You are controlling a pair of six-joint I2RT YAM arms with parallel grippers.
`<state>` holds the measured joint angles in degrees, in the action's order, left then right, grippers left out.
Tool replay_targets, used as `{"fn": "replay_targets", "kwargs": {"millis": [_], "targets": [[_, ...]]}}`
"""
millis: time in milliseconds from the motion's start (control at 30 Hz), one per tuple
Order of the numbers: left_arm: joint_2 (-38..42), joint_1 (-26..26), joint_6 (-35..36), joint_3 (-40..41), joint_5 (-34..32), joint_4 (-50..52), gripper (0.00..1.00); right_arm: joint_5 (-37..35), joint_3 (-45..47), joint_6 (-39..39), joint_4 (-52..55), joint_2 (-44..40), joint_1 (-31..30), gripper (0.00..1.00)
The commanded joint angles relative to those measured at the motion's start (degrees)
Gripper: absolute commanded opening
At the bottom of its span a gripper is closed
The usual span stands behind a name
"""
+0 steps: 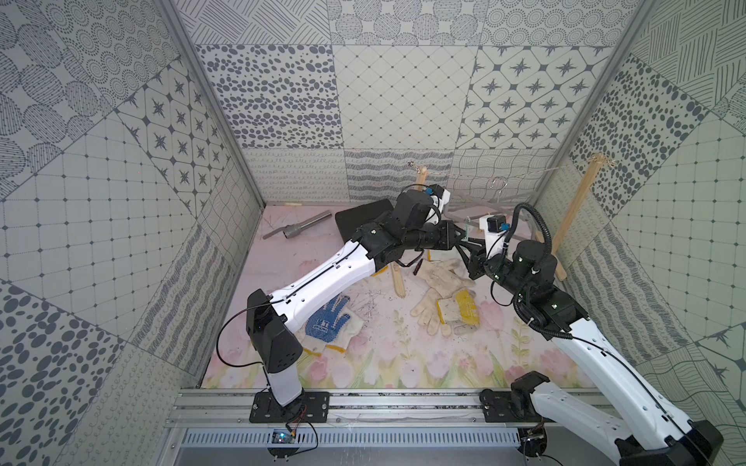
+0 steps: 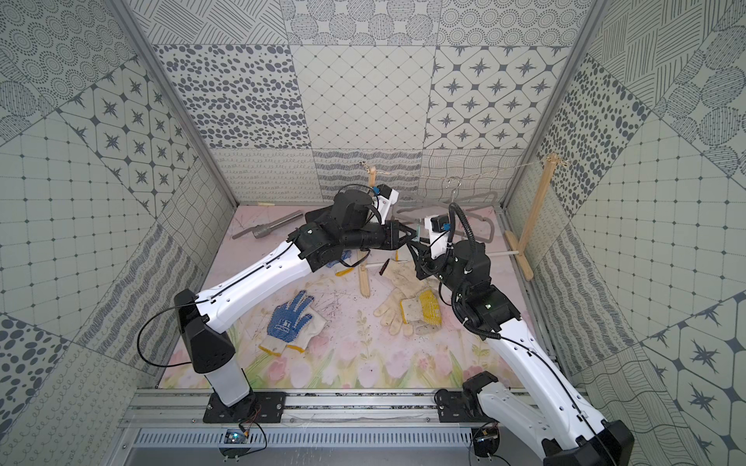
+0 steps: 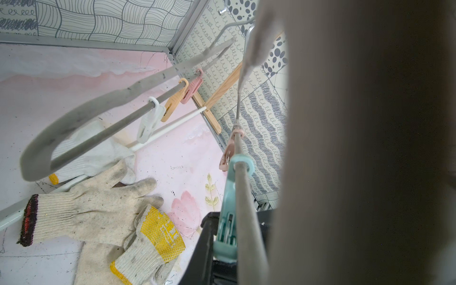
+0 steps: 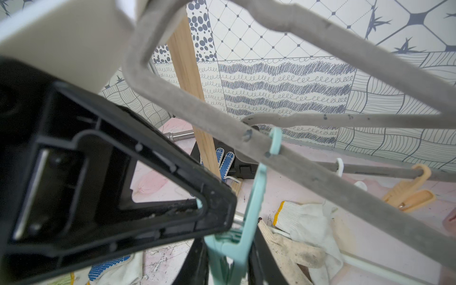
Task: Clip the gloves onto a hanger to dry
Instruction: Open the clamp at the hanger.
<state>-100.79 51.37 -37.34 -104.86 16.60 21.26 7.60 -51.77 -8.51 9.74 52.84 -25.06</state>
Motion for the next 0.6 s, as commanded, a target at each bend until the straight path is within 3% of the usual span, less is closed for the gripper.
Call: {"fn": "replay_targets", "kwargs": {"millis": [0, 133, 400, 567], "targets": [[-0.05, 0.74, -0.06, -0.7, 4.67, 1.51, 0.0, -1.8, -0.88, 0.27, -4.59, -1.01, -0.01, 0.11], [-0.1, 0.77, 0.62, -0.63, 5.02, 1.37, 0.1, -1.62, -0.31, -0.14, -4.9, -1.38, -0.07, 0.08], [1.34, 0.58, 3.46, 2.59, 7.76, -2.03, 0.51, -0.21, -0.36, -2.15, -4.35, -1.17, 0.05, 0.08], [5.07, -0.51, 4.02, 10.0, 10.14, -10.72, 0.59, 2.81, 0.08, -4.3, -4.2, -2.01, 1.1, 0.09]]}}
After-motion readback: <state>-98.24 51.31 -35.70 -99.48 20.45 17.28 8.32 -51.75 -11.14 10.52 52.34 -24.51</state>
